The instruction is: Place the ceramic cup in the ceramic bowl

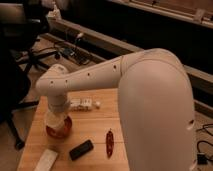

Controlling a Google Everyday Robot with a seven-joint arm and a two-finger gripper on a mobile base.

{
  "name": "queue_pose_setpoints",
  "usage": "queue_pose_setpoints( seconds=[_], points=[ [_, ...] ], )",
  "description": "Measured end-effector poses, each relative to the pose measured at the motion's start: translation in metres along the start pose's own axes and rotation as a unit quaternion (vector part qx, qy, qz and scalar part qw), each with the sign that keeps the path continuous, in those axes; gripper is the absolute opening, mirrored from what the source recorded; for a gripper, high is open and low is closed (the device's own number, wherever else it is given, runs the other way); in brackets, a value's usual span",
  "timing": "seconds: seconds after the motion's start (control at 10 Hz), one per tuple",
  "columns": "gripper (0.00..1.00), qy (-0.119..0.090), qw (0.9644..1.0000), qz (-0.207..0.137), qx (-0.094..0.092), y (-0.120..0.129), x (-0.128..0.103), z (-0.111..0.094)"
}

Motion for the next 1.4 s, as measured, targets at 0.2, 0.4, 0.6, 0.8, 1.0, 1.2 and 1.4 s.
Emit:
queue_pose_setpoints(
  seconds=[0.2, 0.4, 0.6, 0.8, 1.0, 1.2, 1.4],
  points=[
    [0.42, 0.012, 0.9997, -0.009, 0.021, -0.001, 0.004, 0.021],
    [0.62, 0.016, 0.9994, -0.018, 0.026, 0.008, 0.001, 0.036],
    [0.78, 0.014, 0.9994, -0.018, 0.026, 0.013, -0.002, 0.042],
    [0.80, 0.014, 0.9992, -0.019, 0.032, 0.014, -0.004, 0.047],
    [0.80, 0.016, 0.9988, -0.015, 0.044, 0.011, -0.004, 0.046],
    [0.80, 0.009, 0.9986, 0.006, 0.052, 0.002, -0.008, 0.037],
    [0.80, 0.000, 0.9987, 0.027, 0.043, -0.007, -0.010, 0.026]
  ],
)
